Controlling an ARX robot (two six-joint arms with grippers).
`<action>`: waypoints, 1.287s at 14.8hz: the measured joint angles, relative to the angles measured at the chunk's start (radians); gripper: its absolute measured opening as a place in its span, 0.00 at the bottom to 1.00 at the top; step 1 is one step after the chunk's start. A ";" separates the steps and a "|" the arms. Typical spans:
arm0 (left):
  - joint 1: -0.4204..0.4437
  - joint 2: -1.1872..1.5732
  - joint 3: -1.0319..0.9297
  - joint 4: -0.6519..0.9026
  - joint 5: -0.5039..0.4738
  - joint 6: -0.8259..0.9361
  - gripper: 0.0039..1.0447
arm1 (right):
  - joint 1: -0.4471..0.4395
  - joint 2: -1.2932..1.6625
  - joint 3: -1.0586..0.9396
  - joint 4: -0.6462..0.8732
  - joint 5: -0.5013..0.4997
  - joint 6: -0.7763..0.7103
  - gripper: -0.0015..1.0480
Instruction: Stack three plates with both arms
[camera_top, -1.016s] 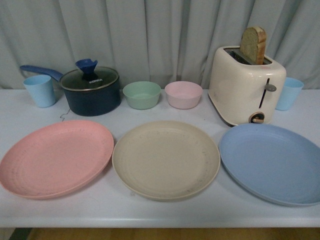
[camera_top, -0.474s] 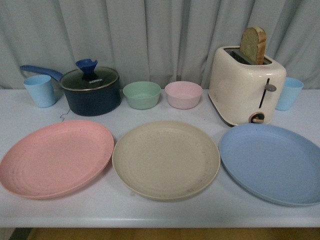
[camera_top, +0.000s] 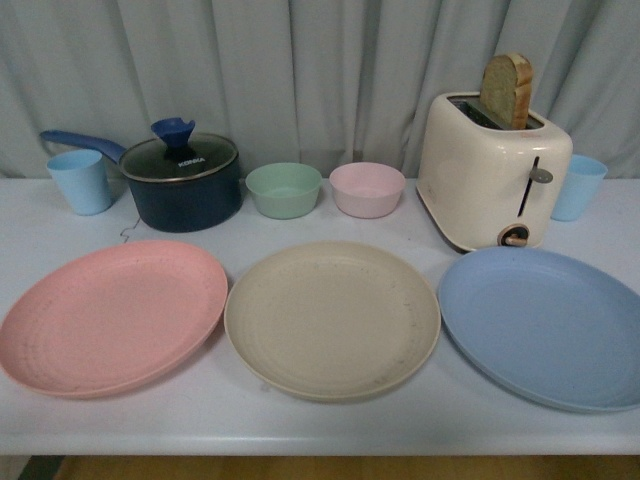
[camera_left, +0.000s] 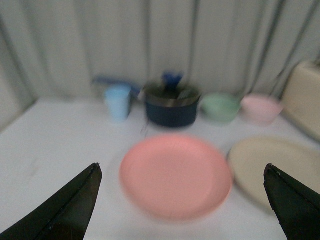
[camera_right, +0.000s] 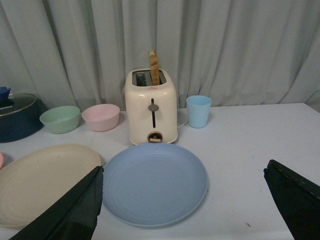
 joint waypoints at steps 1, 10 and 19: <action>-0.057 0.132 0.082 -0.175 -0.159 -0.024 0.94 | 0.000 0.000 0.000 0.000 0.001 0.000 0.94; 0.133 1.283 0.586 0.135 0.080 0.085 0.94 | 0.000 0.000 0.000 0.000 -0.001 -0.001 0.94; 0.223 1.813 0.960 0.089 0.203 0.182 0.94 | 0.000 0.000 0.000 0.000 -0.001 -0.001 0.94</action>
